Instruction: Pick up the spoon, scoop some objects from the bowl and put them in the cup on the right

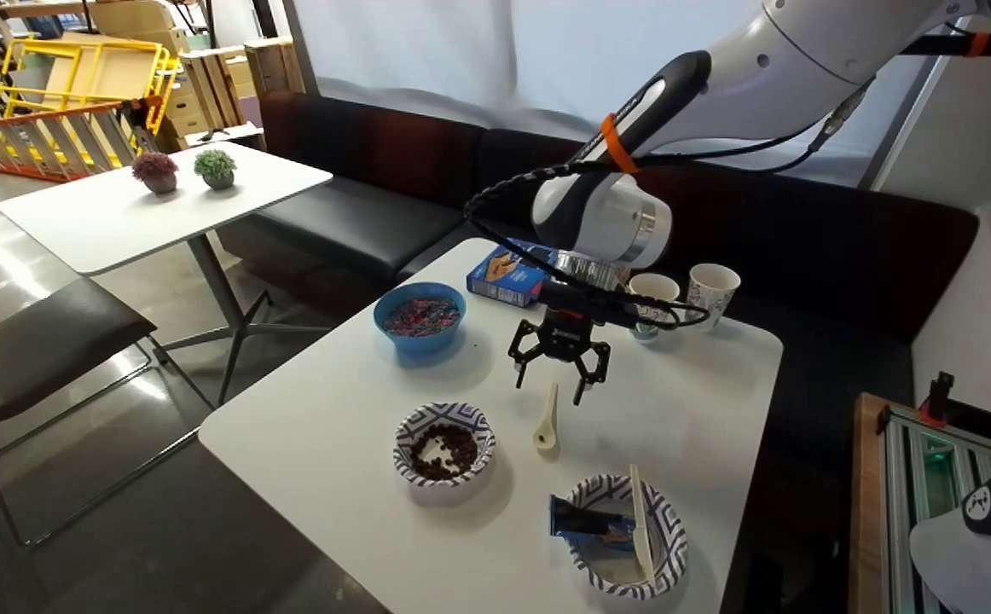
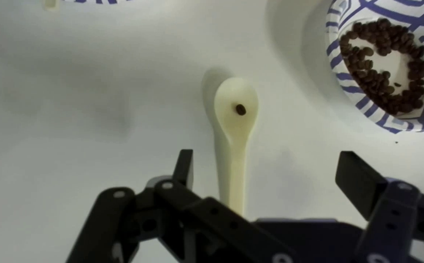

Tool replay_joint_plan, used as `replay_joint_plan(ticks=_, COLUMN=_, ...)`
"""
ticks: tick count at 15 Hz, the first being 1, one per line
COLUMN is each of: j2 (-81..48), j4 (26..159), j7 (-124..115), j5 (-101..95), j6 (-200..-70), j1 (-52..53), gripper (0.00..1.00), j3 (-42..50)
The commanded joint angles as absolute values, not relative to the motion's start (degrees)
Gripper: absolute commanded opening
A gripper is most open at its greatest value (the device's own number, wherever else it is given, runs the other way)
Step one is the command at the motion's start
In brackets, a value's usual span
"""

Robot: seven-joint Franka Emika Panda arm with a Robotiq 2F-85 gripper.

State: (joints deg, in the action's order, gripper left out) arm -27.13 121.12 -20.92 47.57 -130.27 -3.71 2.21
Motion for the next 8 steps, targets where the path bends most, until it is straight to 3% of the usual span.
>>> replay_joint_plan(ticks=1, j2=-30.7, j4=118.5, j7=-20.0, j5=47.9, j6=-129.1, j1=-3.8, gripper=1.00, j3=2.2)
replay_joint_plan(ticks=3, j2=-31.7, j4=118.0, j7=-20.1, j5=47.7, j6=-128.9, j1=-3.8, gripper=0.96, j3=2.1)
replay_joint_plan(ticks=4, j2=-32.1, j4=117.8, j7=-20.1, j5=47.6, j6=-129.0, j1=-3.7, gripper=0.87, j3=2.1)
replay_joint_plan(ticks=6, j2=-32.6, j4=117.5, j7=-20.3, j5=47.5, j6=-128.7, j1=-3.7, gripper=0.82, j3=2.2)
replay_joint_plan(ticks=7, j2=-32.8, j4=117.4, j7=-20.2, j5=47.6, j6=-128.9, j1=-3.7, gripper=0.72, j3=2.2)
replay_joint_plan(ticks=8, j2=-32.9, j4=117.3, j7=-20.2, j5=47.5, j6=-128.7, j1=-3.8, gripper=0.70, j3=2.2)
